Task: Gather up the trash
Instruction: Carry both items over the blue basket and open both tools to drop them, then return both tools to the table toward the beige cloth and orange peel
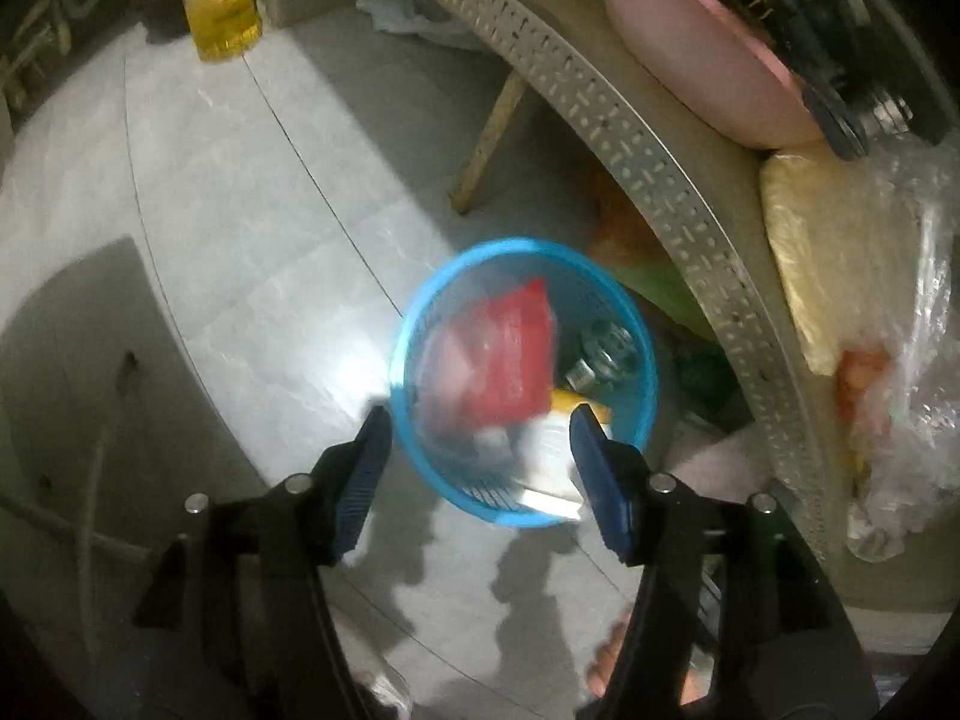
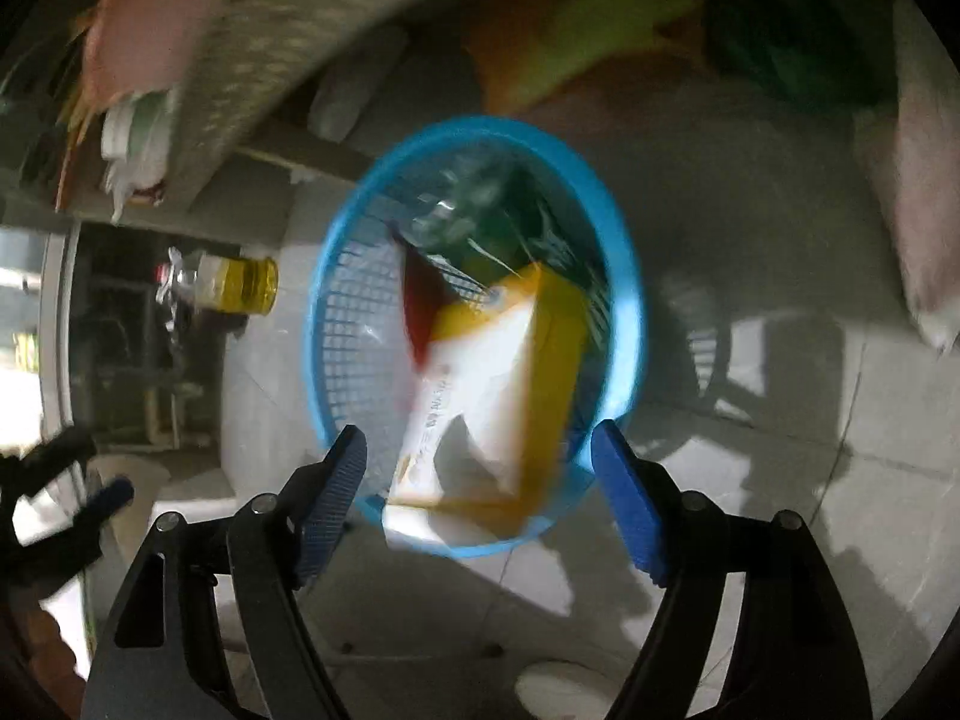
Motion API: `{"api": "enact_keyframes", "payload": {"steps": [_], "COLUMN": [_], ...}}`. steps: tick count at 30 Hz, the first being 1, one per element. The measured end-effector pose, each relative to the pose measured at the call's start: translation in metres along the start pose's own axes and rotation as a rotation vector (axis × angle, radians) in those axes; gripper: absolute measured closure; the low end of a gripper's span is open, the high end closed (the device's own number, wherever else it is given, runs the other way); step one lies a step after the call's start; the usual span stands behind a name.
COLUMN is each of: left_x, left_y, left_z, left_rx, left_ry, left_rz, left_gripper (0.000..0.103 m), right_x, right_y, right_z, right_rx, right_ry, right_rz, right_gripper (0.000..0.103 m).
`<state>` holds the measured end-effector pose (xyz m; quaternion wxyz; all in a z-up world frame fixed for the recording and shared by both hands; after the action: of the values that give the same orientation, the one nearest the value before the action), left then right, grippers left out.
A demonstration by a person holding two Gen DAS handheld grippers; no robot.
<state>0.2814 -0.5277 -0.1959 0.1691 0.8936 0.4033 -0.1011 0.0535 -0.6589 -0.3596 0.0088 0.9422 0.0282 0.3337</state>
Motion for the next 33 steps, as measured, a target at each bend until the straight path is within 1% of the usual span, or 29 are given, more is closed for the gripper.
{"api": "enact_keyframes", "payload": {"steps": [1,3,5,8,11,13,15,16,18,21,24,25,27,28,29,31,33], "left_x": [0.000,-0.003,-0.002,0.002,0.003,0.003,0.008,0.014,0.027,0.051,0.087,0.097,0.119,0.136,0.147,0.173,0.197], "left_y": [-0.004,-0.006,-0.003,-0.004,-0.016,-0.029,-0.048,-0.065,-0.093,-0.133,-0.181,-0.191,-0.219,-0.239,-0.253,-0.283,-0.308], "left_z": [-0.004,-0.015,-0.026,-0.055,-0.098,-0.126,-0.156,-0.175,-0.203,-0.233,-0.269,-0.278,-0.300,-0.313,-0.321,-0.334,-0.343], "left_rx": [-0.004,-0.023,-0.048,-0.099,-0.163,-0.204,-0.245,-0.268,-0.309,-0.357,-0.436,-0.464,-0.531,-0.581,-0.610,-0.644,-0.666], "left_ry": [-0.022,-0.031,-0.037,-0.062,-0.085,-0.095,-0.106,-0.097,-0.104,-0.099,-0.080,-0.071,-0.055,-0.045,-0.035,0.006,0.067], "left_rz": [0.004,0.035,0.045,0.046,0.075,0.102,0.130,0.146,0.161,0.144,0.106,0.089,0.048,0.014,-0.007,-0.054,-0.111], "left_gripper": [0.045,0.045,0.044,0.041,0.037,0.032,0.026,0.024,0.021,0.020,0.020,0.020,0.020,0.020,0.020,0.020,0.020], "right_x": [-0.005,-0.010,-0.013,-0.015,-0.009,-0.002,0.006,0.010,0.016,0.028,0.051,0.059,0.080,0.096,0.105,0.131,0.152], "right_y": [-0.001,-0.004,-0.003,-0.008,-0.009,-0.023,-0.040,-0.050,-0.069,-0.098,-0.127,-0.133,-0.143,-0.150,-0.154,-0.166,-0.181], "right_z": [-0.002,-0.006,-0.006,-0.015,-0.037,-0.053,-0.070,-0.077,-0.093,-0.120,-0.153,-0.163,-0.184,-0.199,-0.207,-0.229,-0.240], "right_rx": [-0.013,-0.044,-0.056,-0.078,-0.112,-0.130,-0.140,-0.140,-0.136,-0.139,-0.147,-0.155,-0.174,-0.192,-0.207,-0.242,-0.244], "right_ry": [0.010,0.017,0.003,0.003,-0.011,-0.029,-0.042,-0.053,-0.064,-0.074,-0.068,-0.064,-0.038,-0.019,-0.008,0.034,0.073], "right_rz": [0.009,0.003,0.004,0.007,-0.043,-0.103,-0.168,-0.200,-0.257,-0.362,-0.498,-0.532,-0.606,-0.654,-0.680,-0.753,-0.809], "right_gripper": [0.028,0.026,0.026,0.026,0.026,0.026,0.026,0.026,0.026,0.022,0.022,0.022,0.022,0.022,0.021,0.019,0.018]}}
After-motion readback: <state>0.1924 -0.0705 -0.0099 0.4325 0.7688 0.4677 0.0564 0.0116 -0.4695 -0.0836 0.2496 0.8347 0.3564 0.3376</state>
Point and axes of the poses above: each gripper's, at about its wrist camera, not at the fingertips, and z roughly the way its jaws point, x to its left, y to its top, the point moved 4 cm from there along z, roughly the way its jaws point, and after that the axes turned 3 degrees about z, right-handed, at the moved point
